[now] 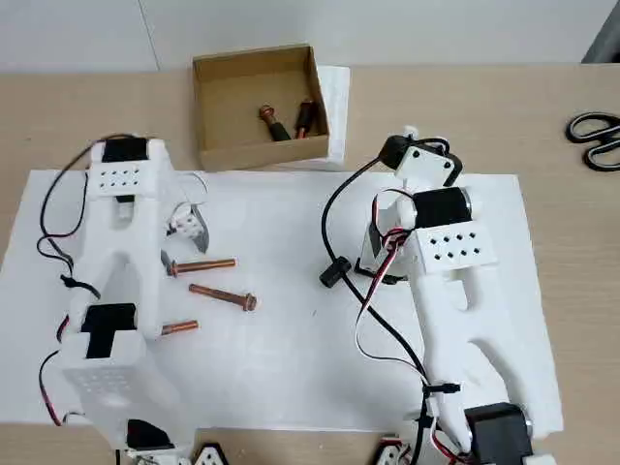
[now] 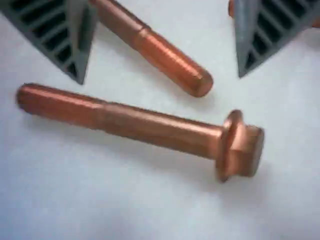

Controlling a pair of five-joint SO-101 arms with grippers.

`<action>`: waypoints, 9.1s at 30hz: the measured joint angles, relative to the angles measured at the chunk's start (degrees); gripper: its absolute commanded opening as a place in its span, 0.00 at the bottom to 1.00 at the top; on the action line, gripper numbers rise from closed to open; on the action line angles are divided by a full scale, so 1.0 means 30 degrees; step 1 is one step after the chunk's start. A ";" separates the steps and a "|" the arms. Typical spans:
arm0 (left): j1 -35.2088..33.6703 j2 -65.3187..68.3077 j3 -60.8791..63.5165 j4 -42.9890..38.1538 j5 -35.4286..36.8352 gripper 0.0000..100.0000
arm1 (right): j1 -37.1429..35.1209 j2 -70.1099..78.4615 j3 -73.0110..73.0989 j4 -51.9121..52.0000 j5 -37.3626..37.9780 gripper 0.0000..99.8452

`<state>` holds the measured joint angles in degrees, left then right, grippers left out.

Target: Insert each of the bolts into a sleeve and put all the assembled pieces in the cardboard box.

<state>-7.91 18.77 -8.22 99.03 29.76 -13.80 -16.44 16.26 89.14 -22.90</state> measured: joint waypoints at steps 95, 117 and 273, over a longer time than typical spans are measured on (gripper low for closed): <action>0.6388 0.2432 0.3663 -0.2315 -3.0799 0.00 | 0.1055 0.0000 0.2168 -0.2549 0.0059 0.00; 0.6007 -0.1319 -0.4103 -0.0029 -2.4381 0.00 | 0.1055 0.0000 0.2168 -0.2549 0.0059 0.00; 1.3187 -2.7048 1.8022 -1.1575 -0.2579 0.28 | -1.0081 -2.4059 1.8520 -1.1516 0.5597 0.00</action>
<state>31.65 -62.37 45.85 64.31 22.02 -44.04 -88.62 71.82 54.59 -6.11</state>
